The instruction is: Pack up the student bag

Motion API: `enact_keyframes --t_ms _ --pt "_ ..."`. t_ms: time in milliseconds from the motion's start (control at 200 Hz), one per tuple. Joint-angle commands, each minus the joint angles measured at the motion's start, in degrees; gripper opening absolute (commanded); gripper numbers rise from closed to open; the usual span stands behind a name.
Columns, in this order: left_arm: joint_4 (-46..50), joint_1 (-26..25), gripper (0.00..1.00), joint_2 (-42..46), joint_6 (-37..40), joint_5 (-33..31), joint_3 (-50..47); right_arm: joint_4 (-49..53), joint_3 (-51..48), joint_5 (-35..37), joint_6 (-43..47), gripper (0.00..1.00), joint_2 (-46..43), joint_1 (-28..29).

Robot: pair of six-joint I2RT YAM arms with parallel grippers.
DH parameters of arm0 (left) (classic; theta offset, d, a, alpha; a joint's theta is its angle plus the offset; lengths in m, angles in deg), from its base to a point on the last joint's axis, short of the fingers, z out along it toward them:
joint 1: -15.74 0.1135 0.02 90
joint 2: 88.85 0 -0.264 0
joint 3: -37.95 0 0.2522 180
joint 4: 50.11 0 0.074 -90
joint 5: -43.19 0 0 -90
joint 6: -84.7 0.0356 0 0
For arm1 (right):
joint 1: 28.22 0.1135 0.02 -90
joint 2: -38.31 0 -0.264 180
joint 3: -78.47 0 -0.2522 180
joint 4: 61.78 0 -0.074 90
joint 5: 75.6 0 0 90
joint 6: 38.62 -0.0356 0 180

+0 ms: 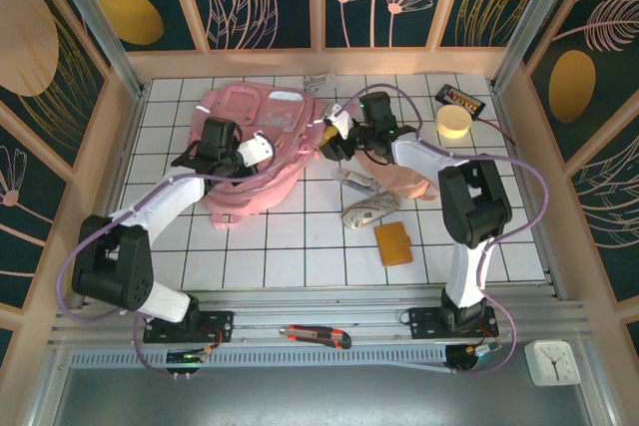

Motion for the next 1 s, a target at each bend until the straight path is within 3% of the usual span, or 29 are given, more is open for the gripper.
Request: enact_keyframes --t_ms 0,445,996 --pt "-2.42 0.07 0.00 6.07 -0.78 2.03 0.10 2.58 4.96 -2.43 6.59 0.44 2.33 0.93" --pt "-3.81 0.05 0.00 9.79 -1.69 2.45 0.28 3.34 9.96 -7.89 7.27 0.46 10.04 3.42" --pt "-1.33 0.10 0.00 12.69 -1.28 2.97 0.10 -4.35 10.87 -8.02 0.63 0.46 12.73 1.59"
